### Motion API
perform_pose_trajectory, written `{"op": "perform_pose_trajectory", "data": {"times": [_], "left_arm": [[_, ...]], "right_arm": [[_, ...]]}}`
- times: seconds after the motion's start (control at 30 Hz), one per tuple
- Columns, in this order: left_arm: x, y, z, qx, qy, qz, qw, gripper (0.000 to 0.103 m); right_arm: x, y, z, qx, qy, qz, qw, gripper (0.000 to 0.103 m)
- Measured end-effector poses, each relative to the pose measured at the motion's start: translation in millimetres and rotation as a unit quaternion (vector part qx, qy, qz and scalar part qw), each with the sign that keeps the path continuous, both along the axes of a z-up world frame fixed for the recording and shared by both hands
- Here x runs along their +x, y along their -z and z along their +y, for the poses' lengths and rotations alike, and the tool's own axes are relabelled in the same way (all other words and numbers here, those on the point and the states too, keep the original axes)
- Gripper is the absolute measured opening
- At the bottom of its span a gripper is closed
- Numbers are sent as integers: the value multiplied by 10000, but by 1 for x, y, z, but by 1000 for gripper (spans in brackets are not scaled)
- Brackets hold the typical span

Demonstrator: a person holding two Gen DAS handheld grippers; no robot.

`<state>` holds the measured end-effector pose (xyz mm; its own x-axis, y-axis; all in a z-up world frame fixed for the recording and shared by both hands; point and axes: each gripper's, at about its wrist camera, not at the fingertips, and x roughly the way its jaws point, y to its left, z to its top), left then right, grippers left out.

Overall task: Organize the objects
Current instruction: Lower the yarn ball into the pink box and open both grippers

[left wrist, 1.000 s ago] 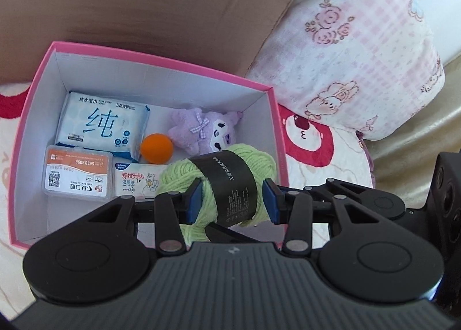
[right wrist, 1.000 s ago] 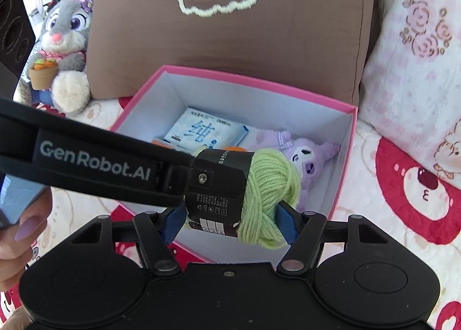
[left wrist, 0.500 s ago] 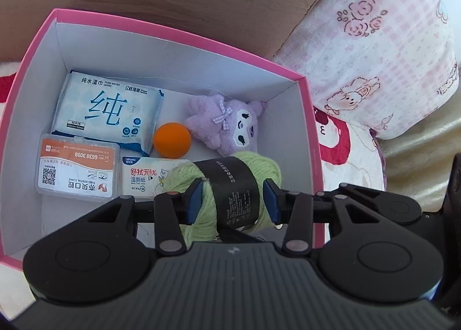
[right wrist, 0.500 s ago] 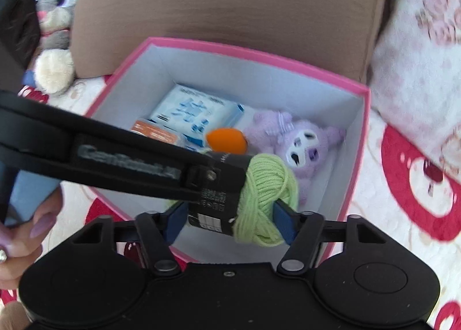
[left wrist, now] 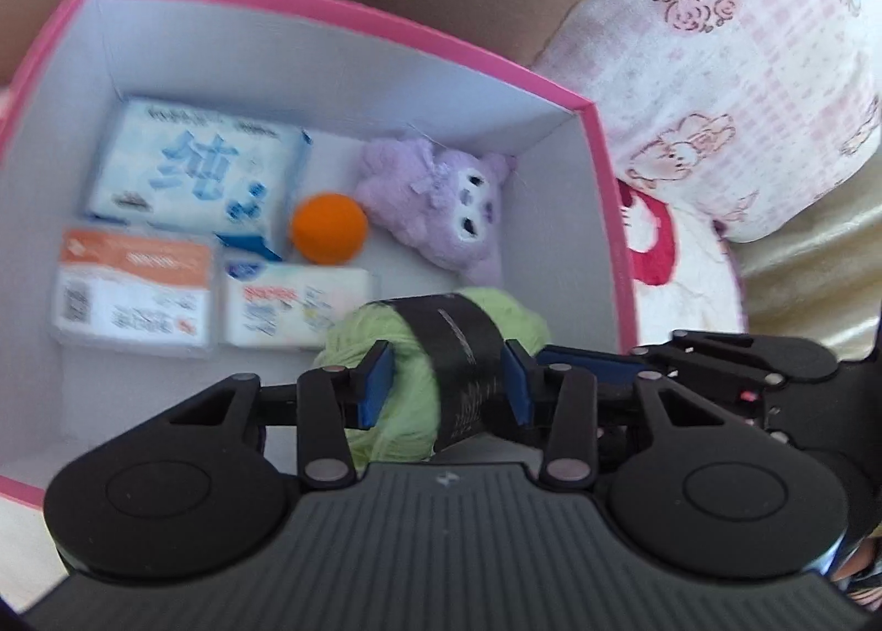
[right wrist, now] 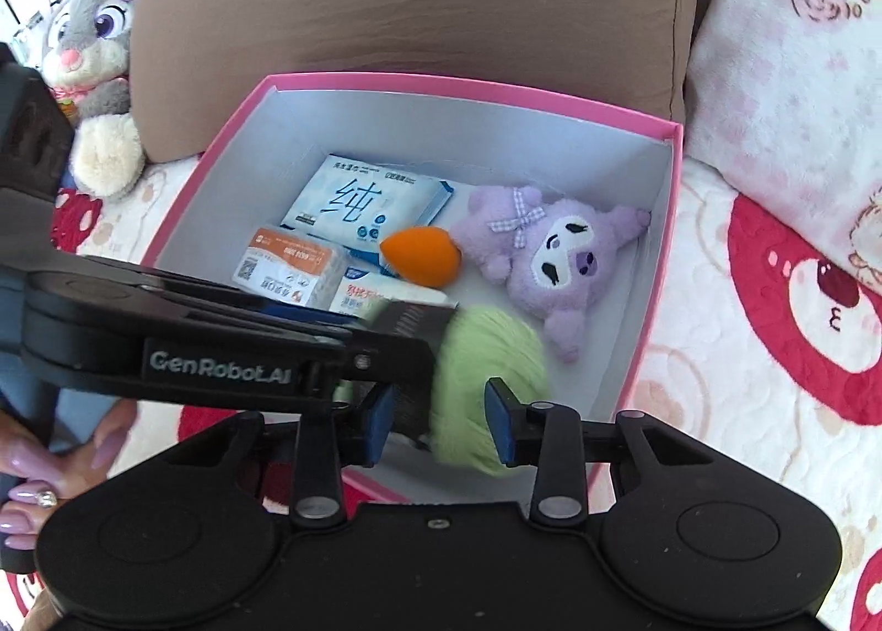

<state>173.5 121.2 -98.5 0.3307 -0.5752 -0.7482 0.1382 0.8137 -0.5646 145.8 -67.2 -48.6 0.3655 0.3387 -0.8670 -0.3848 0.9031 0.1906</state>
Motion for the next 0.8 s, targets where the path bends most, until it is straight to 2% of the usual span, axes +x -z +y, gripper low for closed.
{"op": "perform_pose_trajectory", "data": {"times": [0.07,0.17,0.23,0.47,0.67,0.8], "left_arm": [[-1,7,-5,-81,-13,114,9999,40],[-4,11,-17,334,13,-80,9994,39],[-3,14,-20,346,-17,-78,9994,38],[-9,13,-21,503,-170,-200,9984,36],[-24,-10,-21,718,-475,-636,9943,36],[-36,-27,-20,741,-584,-552,9940,41]], "right_arm": [[-4,0,-1,-9,-46,11,10000,41],[-10,-2,1,-197,-142,-136,9996,41],[-14,-3,1,-300,-201,-245,9990,41],[-25,-9,-18,-6,-245,-418,9988,41],[-43,-26,-41,102,-264,-802,9964,41],[-46,-38,-49,201,-223,-939,9951,41]]}}
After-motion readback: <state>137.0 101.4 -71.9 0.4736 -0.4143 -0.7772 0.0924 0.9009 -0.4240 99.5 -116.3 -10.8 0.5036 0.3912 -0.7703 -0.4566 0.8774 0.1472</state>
